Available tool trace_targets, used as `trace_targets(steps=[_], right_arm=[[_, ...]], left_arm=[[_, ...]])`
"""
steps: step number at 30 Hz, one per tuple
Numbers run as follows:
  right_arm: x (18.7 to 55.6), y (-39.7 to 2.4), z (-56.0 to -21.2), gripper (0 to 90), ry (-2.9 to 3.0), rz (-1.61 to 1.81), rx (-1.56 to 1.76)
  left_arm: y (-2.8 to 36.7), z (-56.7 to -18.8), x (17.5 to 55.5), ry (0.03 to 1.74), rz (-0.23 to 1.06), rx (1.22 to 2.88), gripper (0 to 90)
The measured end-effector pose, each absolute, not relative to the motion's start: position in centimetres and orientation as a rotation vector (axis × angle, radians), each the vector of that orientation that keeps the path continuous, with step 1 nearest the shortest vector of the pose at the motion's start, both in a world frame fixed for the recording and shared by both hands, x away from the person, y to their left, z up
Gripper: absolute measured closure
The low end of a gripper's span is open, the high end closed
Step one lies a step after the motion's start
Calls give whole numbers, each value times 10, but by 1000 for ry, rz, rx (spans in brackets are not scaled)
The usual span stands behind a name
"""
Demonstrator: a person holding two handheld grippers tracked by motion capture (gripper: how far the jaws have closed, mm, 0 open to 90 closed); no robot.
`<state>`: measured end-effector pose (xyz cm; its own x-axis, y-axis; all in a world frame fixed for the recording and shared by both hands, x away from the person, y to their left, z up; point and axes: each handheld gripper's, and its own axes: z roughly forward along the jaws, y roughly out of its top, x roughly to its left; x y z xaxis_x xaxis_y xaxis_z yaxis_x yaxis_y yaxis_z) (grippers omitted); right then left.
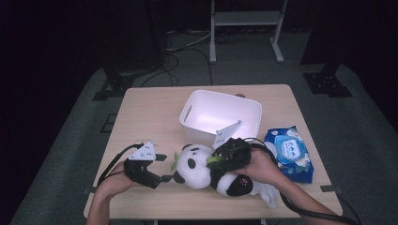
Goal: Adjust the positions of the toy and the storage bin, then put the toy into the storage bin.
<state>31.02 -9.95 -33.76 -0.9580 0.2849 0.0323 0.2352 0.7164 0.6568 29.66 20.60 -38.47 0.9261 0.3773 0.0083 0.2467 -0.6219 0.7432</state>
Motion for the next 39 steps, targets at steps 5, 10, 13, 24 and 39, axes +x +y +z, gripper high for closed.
trace_targets(steps=[5, 10, 13, 24, 39], right_arm=[[309, -103, -317, 681, 2823, 1104, 422], [305, -103, -295, 680, 2806, 1101, 408], [304, -102, -284, 680, 2804, 1083, 406], [314, -105, -266, 679, 2782, 1090, 439], [322, -111, -244, 678, 2753, 1066, 469]], left_arm=[[207, -386, 297, 441, 203, 2270, 237], [207, -386, 297, 441, 201, 2269, 237], [208, -387, 297, 442, 199, 2270, 233], [208, -392, 300, 447, 186, 2277, 231], [208, -391, 298, 444, 185, 2272, 227]])
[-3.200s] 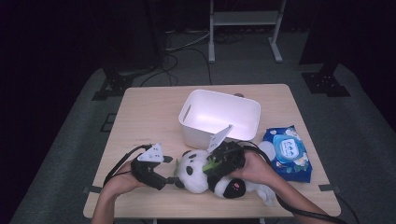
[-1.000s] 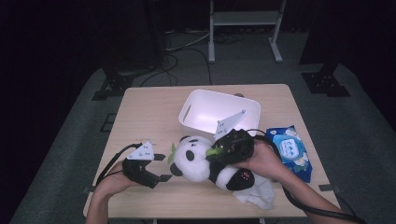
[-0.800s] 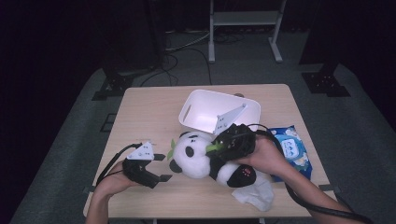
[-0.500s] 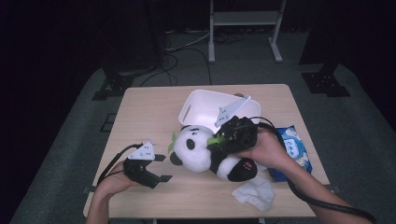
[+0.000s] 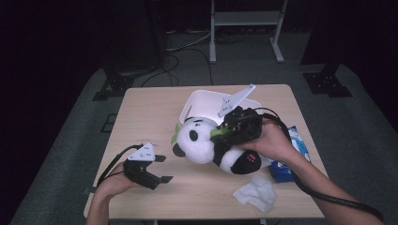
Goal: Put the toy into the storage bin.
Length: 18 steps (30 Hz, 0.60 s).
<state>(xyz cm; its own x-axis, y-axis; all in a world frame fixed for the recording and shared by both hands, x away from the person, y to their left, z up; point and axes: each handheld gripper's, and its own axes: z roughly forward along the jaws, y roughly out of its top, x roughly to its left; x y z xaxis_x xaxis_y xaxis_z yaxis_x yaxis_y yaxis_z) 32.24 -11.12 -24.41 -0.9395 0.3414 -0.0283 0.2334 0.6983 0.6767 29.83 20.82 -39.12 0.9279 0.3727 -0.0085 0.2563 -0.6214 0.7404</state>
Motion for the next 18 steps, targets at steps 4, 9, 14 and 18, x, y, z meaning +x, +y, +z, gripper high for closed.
trace_targets(steps=[4, 9, 14, 18], right_arm=[[326, -113, -236, 678, 2747, 1056, 472], [332, -115, -229, 678, 2733, 1047, 482], [340, -117, -223, 678, 2727, 1030, 504], [345, -122, -219, 677, 2715, 1029, 511]], left_arm=[[209, -392, 299, 452, 183, 2271, 225], [211, -392, 299, 447, 187, 2269, 225], [213, -390, 298, 451, 189, 2264, 221], [213, -390, 298, 450, 190, 2262, 218]])
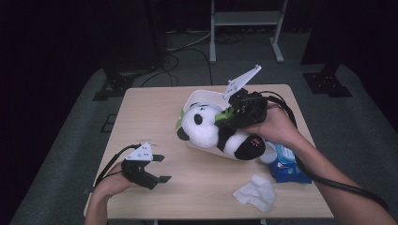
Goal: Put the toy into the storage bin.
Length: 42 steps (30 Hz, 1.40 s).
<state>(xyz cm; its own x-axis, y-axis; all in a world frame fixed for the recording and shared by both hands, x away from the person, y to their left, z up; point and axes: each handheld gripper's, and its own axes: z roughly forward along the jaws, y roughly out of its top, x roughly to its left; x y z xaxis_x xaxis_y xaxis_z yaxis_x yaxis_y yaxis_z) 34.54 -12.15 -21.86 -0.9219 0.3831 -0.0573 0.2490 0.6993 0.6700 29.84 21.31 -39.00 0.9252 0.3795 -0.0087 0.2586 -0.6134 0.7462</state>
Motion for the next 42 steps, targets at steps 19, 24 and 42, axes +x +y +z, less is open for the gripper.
trace_targets(steps=[19, 24, 42], right_arm=[[383, -127, -205, 675, 2695, 984, 550], [395, -125, -201, 674, 2688, 973, 557], [439, -118, -224, 671, 2686, 855, 600]], left_arm=[[213, -393, 299, 454, 179, 2277, 202], [210, -395, 299, 449, 174, 2287, 199], [207, -396, 297, 441, 165, 2287, 196]])
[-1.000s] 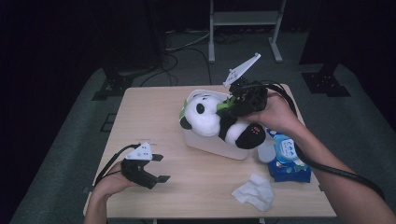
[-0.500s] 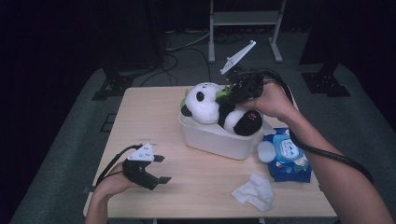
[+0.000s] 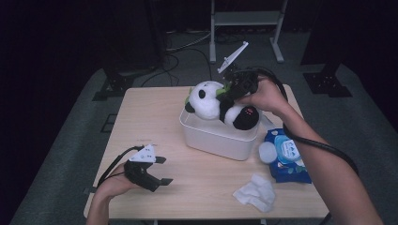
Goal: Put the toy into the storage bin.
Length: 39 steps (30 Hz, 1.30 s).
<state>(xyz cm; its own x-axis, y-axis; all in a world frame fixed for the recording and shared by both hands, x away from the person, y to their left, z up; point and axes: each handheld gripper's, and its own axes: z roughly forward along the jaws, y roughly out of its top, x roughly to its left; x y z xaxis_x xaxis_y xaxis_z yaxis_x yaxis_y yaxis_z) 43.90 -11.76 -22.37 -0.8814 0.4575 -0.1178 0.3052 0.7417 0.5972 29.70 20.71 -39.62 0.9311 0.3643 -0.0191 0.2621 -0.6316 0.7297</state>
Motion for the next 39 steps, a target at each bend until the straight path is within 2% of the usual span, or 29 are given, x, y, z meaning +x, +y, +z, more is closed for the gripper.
trace_targets(steps=[11, 29, 31, 33, 34, 39], right_arm=[[459, -112, -251, 668, 2709, 806, 592], [466, -111, -296, 658, 2777, 801, 634], [466, -112, -298, 630, 2793, 811, 637], [469, -113, -303, 561, 2851, 814, 670], [469, -114, -305, 584, 2854, 818, 686], [467, -121, -308, 584, 2854, 893, 708]], left_arm=[[207, -396, 296, 440, 166, 2288, 194], [206, -398, 296, 437, 155, 2292, 193], [206, -397, 296, 435, 155, 2290, 193], [205, -397, 296, 431, 155, 2296, 193], [205, -397, 296, 429, 154, 2299, 193], [204, -398, 296, 432, 151, 2300, 193]])
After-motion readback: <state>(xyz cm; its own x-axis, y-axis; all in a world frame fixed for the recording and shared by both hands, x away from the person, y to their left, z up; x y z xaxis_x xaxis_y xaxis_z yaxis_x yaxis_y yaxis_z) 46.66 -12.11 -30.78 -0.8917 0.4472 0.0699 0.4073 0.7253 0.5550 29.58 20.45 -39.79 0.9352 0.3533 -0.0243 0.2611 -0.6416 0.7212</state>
